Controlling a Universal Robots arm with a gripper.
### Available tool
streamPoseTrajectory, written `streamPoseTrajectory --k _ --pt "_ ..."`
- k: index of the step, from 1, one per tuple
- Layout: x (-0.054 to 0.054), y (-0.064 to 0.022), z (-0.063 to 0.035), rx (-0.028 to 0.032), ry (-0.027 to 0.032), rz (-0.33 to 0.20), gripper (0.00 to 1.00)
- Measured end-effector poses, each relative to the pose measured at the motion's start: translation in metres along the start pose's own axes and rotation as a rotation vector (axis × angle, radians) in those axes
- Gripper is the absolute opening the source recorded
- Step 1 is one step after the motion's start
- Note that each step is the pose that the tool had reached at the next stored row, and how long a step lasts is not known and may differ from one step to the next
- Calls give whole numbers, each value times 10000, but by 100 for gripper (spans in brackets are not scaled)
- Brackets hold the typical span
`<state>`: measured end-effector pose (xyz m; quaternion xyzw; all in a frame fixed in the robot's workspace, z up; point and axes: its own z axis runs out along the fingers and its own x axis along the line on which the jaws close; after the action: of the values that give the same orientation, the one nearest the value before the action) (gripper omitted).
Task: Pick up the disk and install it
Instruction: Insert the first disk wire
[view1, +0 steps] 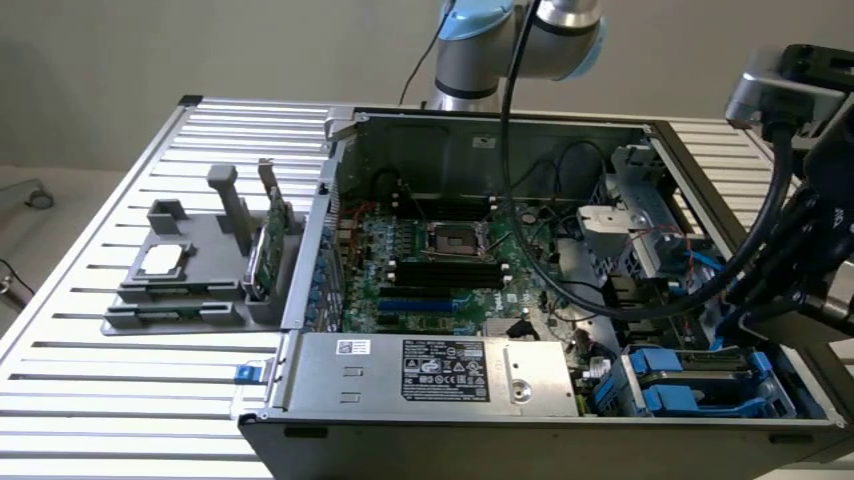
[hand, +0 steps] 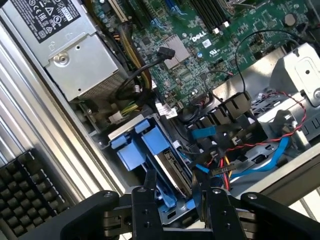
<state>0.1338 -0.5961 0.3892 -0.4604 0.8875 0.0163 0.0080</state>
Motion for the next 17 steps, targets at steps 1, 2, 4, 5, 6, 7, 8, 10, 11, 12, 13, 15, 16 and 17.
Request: streamPoseTrajectory --k 1,2,4,5,6,7,8,10,11,12,13,15,16,17 --pt "0 0 10 5 -4 178 42" --pt "0 -1 20 10 -8 358 42" --pt "1 -1 39 21 -15 718 42" --pt "1 -1 48 27 -19 898 42" --pt "2 -1 56 31 -23 1076 42" --pt "2 -1 64 36 -27 1260 42" --pt "2 -1 71 40 -32 1423 42" --pt "2 -2 86 44 -47 1763 42" --pt "3 -2 92 45 -55 1924 42" --pt "3 -2 98 45 -64 2082 42" --pt "3 -2 104 43 -76 2238 42" --pt "4 -3 115 30 -107 2547 42" --pt "4 -3 120 15 -133 2691 42" --pt "4 -3 124 -9 -166 2824 42"
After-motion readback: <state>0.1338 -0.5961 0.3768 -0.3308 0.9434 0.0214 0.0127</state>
